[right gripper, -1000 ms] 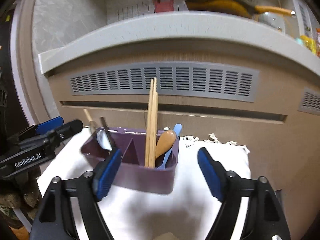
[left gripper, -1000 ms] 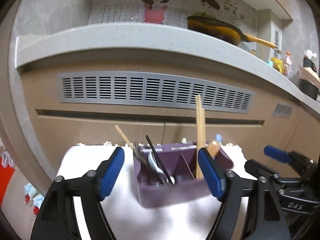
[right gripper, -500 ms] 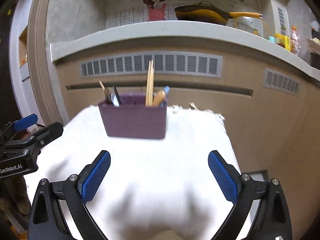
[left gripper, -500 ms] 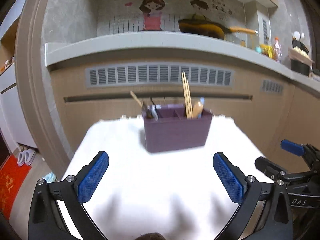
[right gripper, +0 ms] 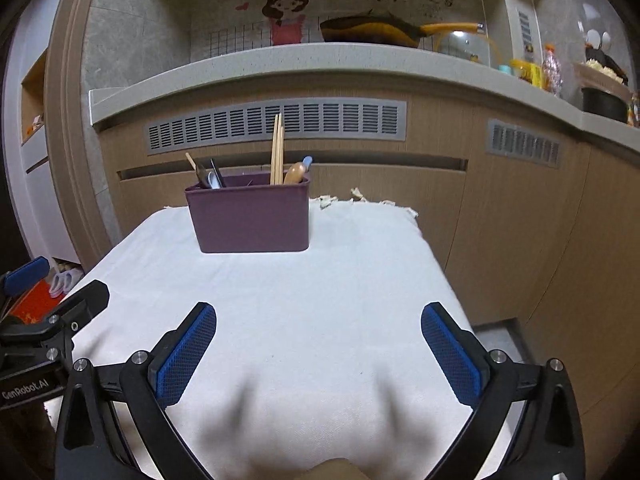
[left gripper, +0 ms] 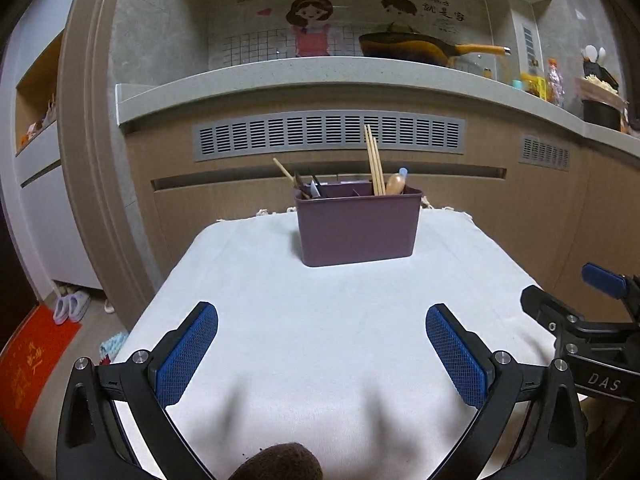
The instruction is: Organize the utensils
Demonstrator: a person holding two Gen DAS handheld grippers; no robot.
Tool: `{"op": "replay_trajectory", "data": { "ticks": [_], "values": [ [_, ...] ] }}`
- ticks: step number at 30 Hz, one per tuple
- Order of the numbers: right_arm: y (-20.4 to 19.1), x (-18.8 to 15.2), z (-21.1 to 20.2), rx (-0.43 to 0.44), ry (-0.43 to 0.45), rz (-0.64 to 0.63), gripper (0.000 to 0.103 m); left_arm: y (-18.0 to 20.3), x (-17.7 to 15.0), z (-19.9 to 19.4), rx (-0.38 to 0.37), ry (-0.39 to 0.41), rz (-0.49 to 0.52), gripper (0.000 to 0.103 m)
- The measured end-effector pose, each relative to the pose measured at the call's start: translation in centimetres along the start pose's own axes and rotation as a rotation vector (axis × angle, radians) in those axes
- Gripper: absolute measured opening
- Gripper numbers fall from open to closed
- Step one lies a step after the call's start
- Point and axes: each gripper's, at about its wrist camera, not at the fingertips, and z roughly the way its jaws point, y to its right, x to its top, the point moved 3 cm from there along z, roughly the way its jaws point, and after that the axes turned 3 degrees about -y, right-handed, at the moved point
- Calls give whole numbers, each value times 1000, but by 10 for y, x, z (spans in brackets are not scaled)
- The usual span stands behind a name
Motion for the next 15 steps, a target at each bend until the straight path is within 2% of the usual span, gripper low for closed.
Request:
{"op": "replay_trajectory", "data": {
  "ticks": [7,15],
  "values": [
    [4,-1,0,-4,-8,6,102,-4,-3,5,1,-36,-8,103],
    [5,0,0,-2,-6,3,102,-2,-3,5,-1,-39,-4,103]
  ]
}}
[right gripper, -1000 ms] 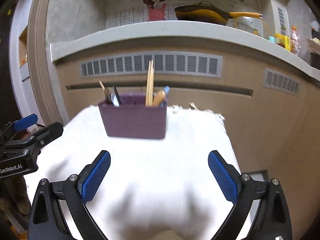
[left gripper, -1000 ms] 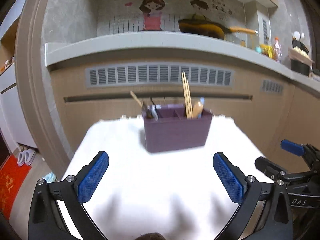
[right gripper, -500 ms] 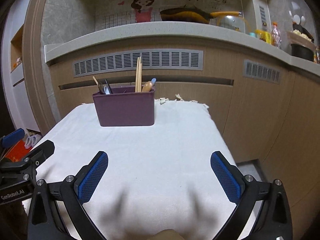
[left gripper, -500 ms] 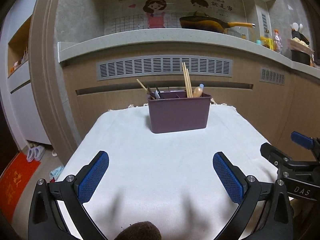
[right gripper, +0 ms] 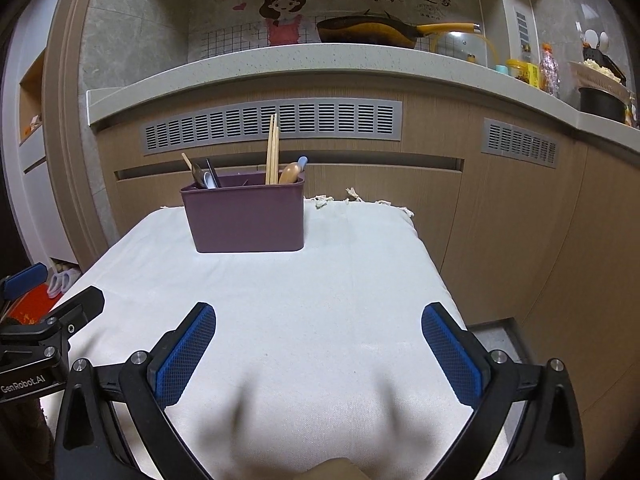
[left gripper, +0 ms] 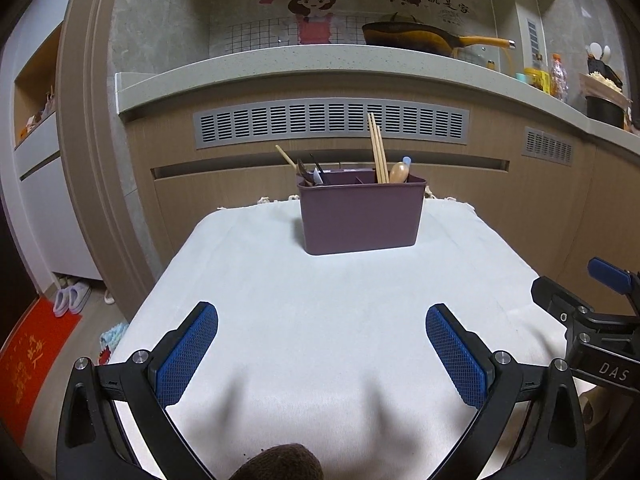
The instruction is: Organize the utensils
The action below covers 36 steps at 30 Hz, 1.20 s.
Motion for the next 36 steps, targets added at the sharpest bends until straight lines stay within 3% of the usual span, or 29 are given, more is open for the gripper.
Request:
{"op": "replay_trajectory", "data": {
  "ticks": [36],
  "values": [
    [-2,3,-8,20,19,-19,102,-7,5,-6,9,21,6,103]
  ]
}}
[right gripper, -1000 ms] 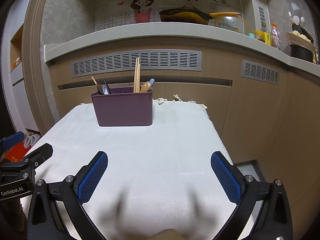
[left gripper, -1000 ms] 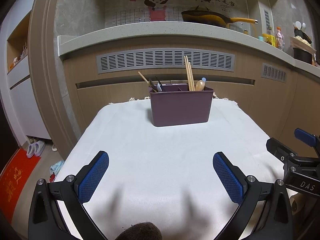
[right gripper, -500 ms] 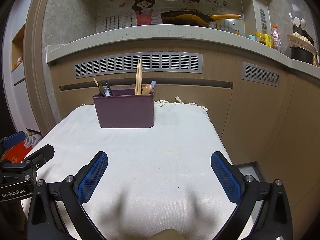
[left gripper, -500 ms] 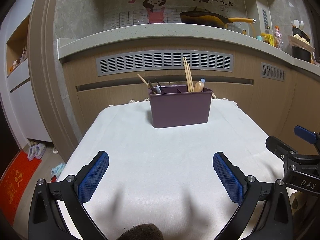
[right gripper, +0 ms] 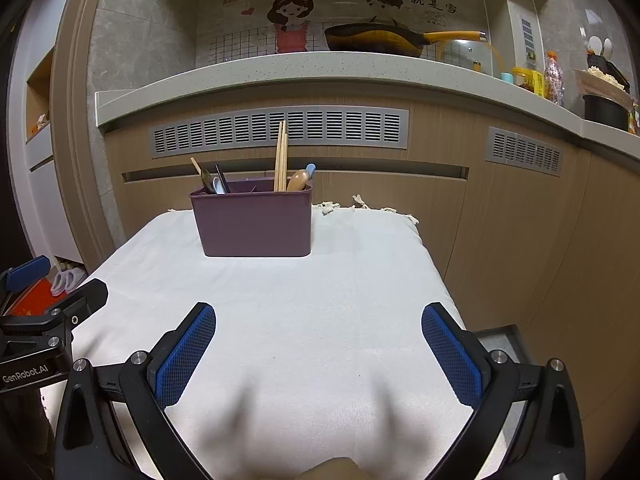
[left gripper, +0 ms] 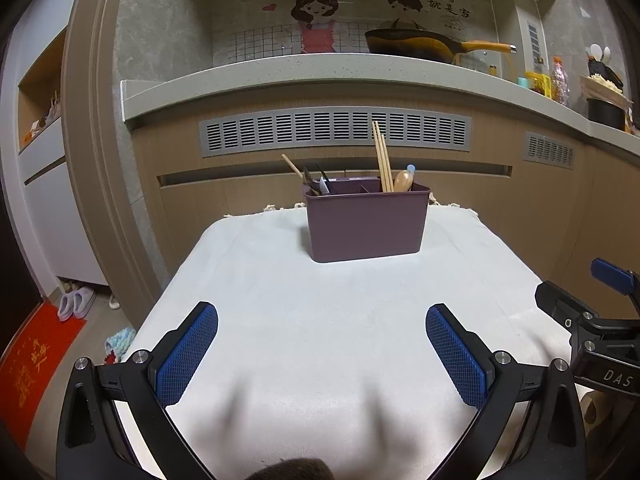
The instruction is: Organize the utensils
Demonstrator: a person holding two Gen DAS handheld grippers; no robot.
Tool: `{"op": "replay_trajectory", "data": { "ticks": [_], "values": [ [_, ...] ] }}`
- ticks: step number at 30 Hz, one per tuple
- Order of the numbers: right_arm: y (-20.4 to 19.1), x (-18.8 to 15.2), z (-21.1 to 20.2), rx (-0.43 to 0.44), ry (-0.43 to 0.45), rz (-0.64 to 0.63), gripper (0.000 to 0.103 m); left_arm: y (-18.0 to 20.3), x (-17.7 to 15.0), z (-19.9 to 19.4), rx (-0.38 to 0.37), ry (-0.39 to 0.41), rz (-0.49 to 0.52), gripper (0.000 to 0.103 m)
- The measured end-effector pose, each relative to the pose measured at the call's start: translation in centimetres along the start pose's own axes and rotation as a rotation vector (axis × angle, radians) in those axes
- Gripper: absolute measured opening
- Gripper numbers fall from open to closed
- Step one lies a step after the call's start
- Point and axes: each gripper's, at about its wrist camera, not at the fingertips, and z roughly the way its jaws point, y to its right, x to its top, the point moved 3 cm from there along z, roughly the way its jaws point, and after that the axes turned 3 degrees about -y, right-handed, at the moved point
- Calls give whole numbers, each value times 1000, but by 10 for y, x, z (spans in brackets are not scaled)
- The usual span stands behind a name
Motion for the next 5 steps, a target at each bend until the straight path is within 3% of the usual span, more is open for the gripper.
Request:
{"op": "replay_trajectory", "data": {
  "ticks": [5],
  "values": [
    [0,0,1,6,-4,4,102,-1,-1,1,4,-5,-5,103]
  ]
}}
